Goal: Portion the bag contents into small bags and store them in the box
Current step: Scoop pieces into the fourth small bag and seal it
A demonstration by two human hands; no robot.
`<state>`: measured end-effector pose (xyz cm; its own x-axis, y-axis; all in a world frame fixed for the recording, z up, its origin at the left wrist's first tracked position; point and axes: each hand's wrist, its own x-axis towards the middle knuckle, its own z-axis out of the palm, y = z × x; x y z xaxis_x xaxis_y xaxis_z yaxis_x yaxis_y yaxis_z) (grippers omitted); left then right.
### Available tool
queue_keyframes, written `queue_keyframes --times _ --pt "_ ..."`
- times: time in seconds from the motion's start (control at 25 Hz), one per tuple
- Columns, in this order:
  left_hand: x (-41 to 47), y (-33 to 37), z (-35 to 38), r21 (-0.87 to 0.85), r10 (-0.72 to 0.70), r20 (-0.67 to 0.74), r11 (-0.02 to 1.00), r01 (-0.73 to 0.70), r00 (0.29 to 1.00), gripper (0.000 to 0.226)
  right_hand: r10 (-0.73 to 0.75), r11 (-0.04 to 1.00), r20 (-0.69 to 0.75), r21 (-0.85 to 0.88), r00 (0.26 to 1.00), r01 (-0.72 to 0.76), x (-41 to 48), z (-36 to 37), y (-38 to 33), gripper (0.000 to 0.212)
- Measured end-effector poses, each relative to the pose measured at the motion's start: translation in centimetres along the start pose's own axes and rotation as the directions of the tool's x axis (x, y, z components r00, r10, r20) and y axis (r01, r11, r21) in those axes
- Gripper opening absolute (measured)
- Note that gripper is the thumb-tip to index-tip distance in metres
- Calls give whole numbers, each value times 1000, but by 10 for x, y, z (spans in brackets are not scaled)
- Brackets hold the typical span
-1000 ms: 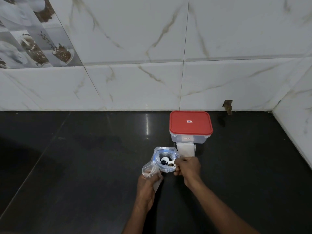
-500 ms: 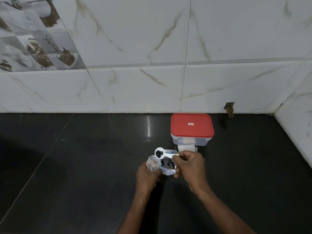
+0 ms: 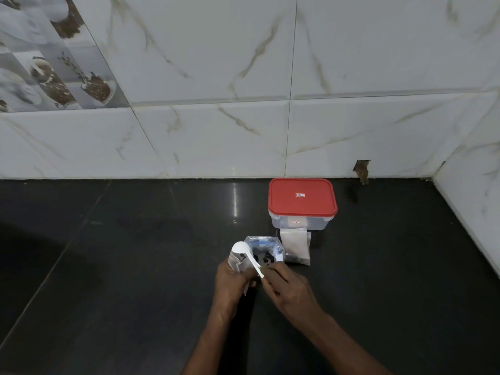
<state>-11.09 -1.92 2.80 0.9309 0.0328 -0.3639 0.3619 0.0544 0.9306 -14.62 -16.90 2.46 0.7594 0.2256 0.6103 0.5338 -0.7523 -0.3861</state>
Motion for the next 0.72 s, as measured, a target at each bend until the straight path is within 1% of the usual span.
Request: queue_keyframes --times 0.12,0.16,0.2,0.24,0.28,0.32,0.36,0.4,0.44,0.52,0.6,0.64,0.72 --pt "2 -2 0 -26 3 6 1000 -3 1000 22 -24 1000 -30 10 999 24 5 -2 4 16" --pt "3 -3 0 -23 10 5 1000 -10 1000 22 -1 999 -46 39 999 3 7 -3 4 16" --pt "5 -4 0 -19 14 -1 1000 -14 1000 21 70 993 -68 96 995 -63 10 -5 2 14" --pt "6 -4 -1 -11 22 -9 1000 -22 1000 21 210 962 -92 197 973 -189 15 -8 -1 11" --pt "7 -4 -1 -1 32 -13 999 -32 999 21 406 871 -97 340 908 -353 20 -12 -3 7" --pt "7 -4 -2 8 40 -14 999 -39 999 23 609 707 -48 485 791 -515 26 -15 -1 7" --pt "7 -5 -3 9 41 -16 999 -41 999 24 753 512 48 584 656 -630 29 -19 4 9" --pt "6 -7 -4 4 40 -19 999 -39 999 25 823 366 134 619 552 -695 30 -22 9 10" --pt "5 -8 -5 -6 36 -21 999 -36 999 26 845 285 206 610 494 -740 28 -23 15 11" --pt "4 -10 -5 -9 28 -22 1000 -28 999 24 840 218 307 563 447 -797 22 -20 19 9" --pt "5 -13 -4 -1 22 -28 1000 -22 999 22 849 193 338 519 407 -833 15 -8 17 10" --pt "5 -13 -4 2 20 -33 1000 -20 999 22 858 192 332 500 391 -845 13 -2 17 11" --pt "7 -14 -4 9 18 -53 1000 -17 998 22 873 238 291 446 391 -863 11 10 16 10"
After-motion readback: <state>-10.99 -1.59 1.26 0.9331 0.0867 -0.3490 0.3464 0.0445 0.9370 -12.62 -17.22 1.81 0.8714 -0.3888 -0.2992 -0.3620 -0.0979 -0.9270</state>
